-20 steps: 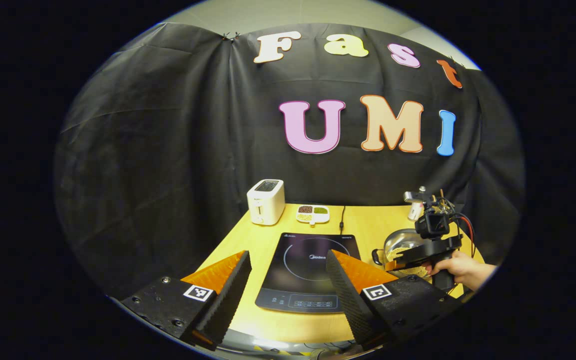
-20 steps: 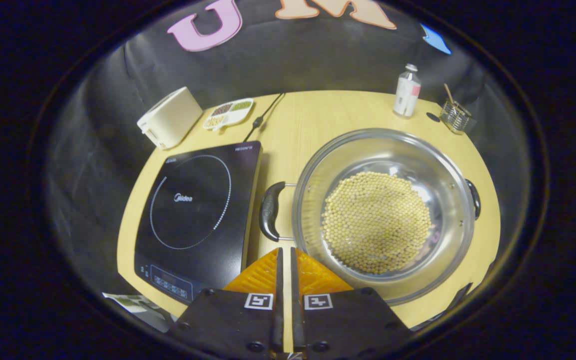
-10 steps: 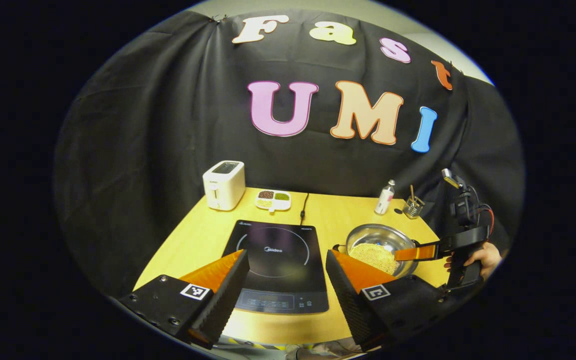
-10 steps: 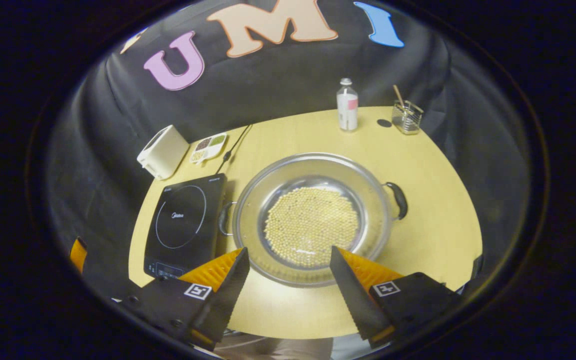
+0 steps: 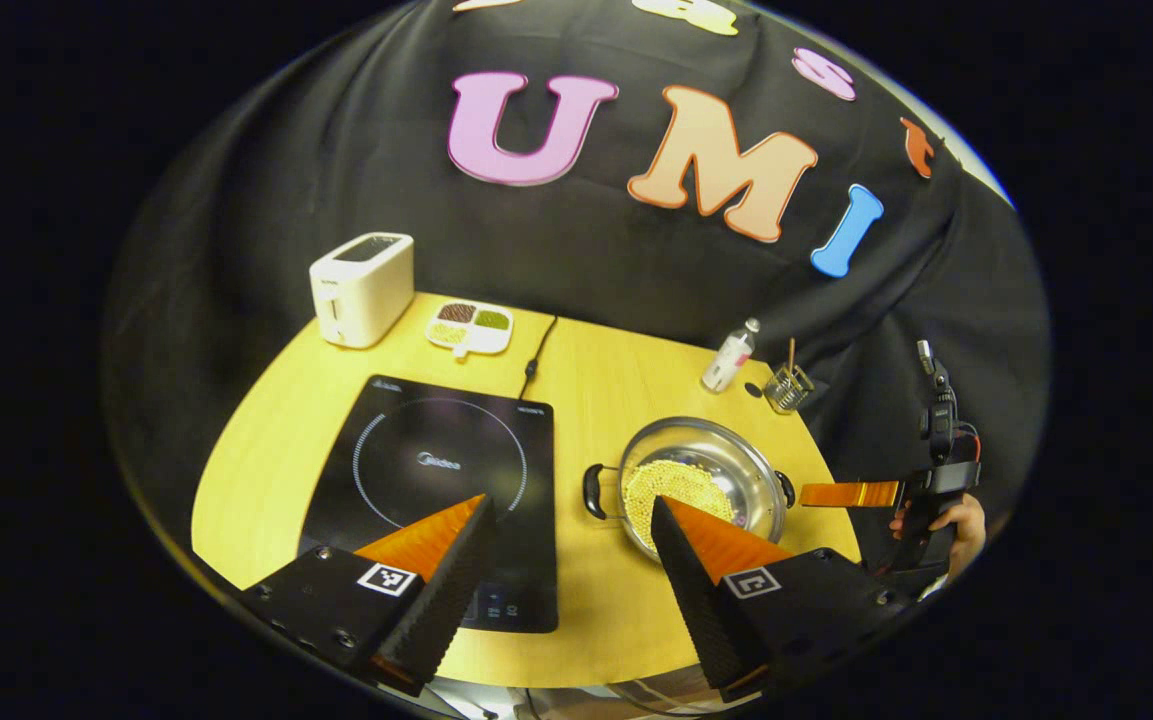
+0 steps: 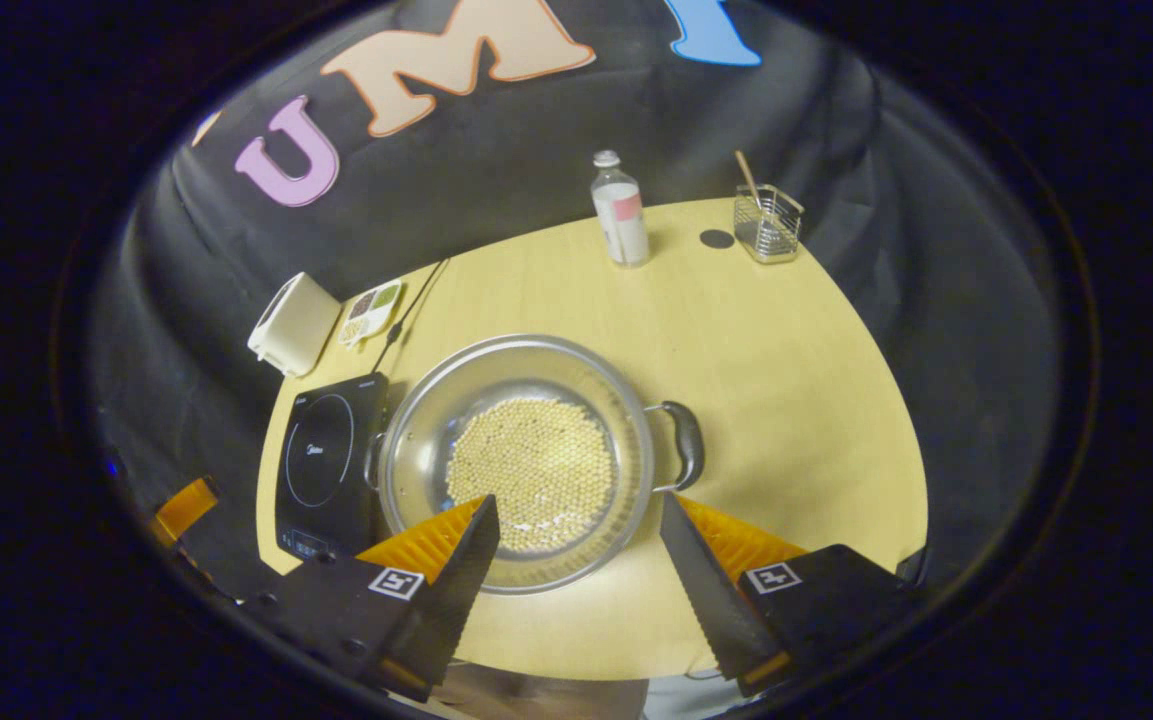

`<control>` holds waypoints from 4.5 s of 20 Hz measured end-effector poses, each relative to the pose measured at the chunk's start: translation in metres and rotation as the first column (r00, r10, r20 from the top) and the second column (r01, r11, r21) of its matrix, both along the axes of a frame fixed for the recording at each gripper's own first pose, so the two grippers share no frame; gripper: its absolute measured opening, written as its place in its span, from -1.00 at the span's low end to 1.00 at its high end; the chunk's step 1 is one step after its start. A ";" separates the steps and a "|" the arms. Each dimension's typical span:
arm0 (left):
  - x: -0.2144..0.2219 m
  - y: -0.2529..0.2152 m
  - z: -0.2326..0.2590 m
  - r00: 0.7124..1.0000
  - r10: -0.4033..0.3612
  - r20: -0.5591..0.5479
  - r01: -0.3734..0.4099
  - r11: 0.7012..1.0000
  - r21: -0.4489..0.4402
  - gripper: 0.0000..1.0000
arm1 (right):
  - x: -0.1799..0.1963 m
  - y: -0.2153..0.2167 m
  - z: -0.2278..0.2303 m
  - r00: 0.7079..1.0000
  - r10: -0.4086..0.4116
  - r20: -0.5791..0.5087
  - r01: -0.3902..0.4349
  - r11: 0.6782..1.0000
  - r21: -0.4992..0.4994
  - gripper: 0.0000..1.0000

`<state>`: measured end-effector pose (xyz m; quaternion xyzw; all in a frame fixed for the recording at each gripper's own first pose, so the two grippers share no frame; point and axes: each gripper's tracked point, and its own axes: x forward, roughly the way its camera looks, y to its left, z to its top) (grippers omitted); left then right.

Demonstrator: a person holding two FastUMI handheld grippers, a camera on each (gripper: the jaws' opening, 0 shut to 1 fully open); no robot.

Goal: First push the handle of the pot to place it horizontally, then grasp the pot with both hands and set it on the induction cooktop.

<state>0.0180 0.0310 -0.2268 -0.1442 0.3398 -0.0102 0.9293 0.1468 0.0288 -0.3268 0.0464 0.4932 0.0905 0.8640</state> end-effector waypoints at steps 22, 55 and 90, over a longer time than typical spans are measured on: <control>0.096 -0.052 -0.176 0.838 -0.066 -0.541 0.053 0.998 -0.040 0.92 | 0.053 -0.032 -0.126 0.874 0.171 -0.455 -0.093 0.978 0.188 0.84; 0.005 -0.043 -0.105 0.796 -0.118 -0.593 0.046 0.990 -0.135 0.17 | -0.040 0.013 -0.065 0.849 0.263 -0.457 -0.139 0.948 0.288 0.10; 0.066 0.273 -0.135 0.875 -0.163 -0.456 0.182 0.983 -0.002 0.16 | -0.018 0.326 -0.112 0.928 0.148 -0.342 -0.095 0.981 0.168 -0.03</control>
